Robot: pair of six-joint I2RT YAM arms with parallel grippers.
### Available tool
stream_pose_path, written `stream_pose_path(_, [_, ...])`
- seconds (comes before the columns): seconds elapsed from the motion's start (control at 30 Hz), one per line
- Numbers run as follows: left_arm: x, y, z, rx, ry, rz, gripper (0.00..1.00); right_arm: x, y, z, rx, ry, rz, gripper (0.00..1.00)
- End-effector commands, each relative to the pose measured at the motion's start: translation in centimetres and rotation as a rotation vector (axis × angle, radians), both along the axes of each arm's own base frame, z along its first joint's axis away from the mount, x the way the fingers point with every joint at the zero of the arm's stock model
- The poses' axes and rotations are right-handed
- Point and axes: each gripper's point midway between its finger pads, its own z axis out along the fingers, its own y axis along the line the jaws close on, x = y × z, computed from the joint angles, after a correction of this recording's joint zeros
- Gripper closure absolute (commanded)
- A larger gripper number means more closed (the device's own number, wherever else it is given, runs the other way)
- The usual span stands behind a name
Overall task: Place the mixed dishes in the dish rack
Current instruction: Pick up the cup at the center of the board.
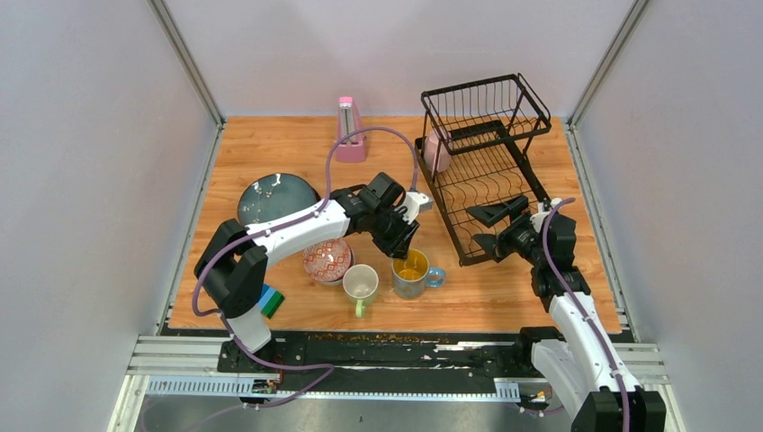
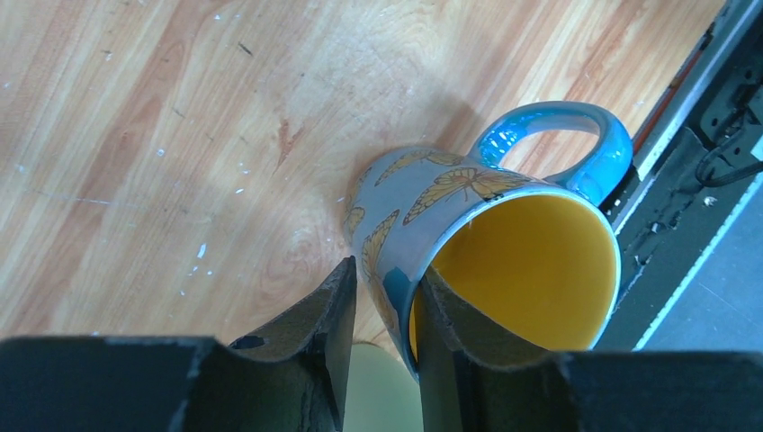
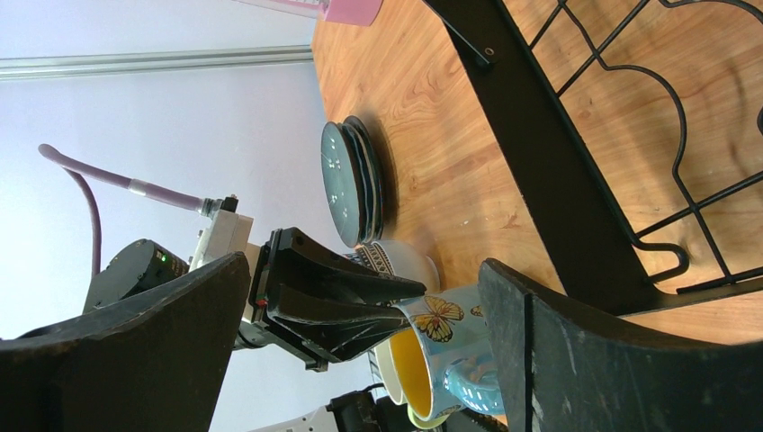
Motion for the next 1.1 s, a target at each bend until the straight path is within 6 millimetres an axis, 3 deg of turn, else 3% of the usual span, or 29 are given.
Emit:
stream_pose_path(0.0, [2.0,0.3,0.8,0.047,-0.103,0.047,0.62,0.1,-0.2,1.8,-0.014,-0.092,-0.003,0.0])
stream_pose_path(0.2, [1.9,0.6,0.3,0.099,-0.149,0.049,0.62,0.1,-0.4,1.6,-0.024,-0.099,-0.012,0.0])
stream_pose_path(0.37, [1.0,0.0,-0.2,0.094,-0.124,0.029,0.68,0.1,-0.4,1.0,-0.026,-0.081,-0.014,0.0])
stream_pose_path(0.63, [0.5,-0.6,-0.2,0.065,-0.11,0.012,0.97,0.0,-0.4,0.5,-0.025,-0.065,-0.008,0.01])
stream_pose_path(0.7, [0.6,-0.6,0.0,0.063,-0.121,0.019,1.0,0.0,-0.3,0.4,-0.019,-0.058,-0.009,0.01])
stream_pose_path(0.9, [1.4,-0.6,1.7,0.005,-0.2,0.051,1.0,0.0,-0.4,0.6,-0.018,-0.065,-0.011,0.01])
stream_pose_path(1.07, [2.3,-0.5,5.6,-0.112,-0.325,0.111,1.0,0.0,-0.5,0.6,-0.012,-0.061,-0.022,0.0])
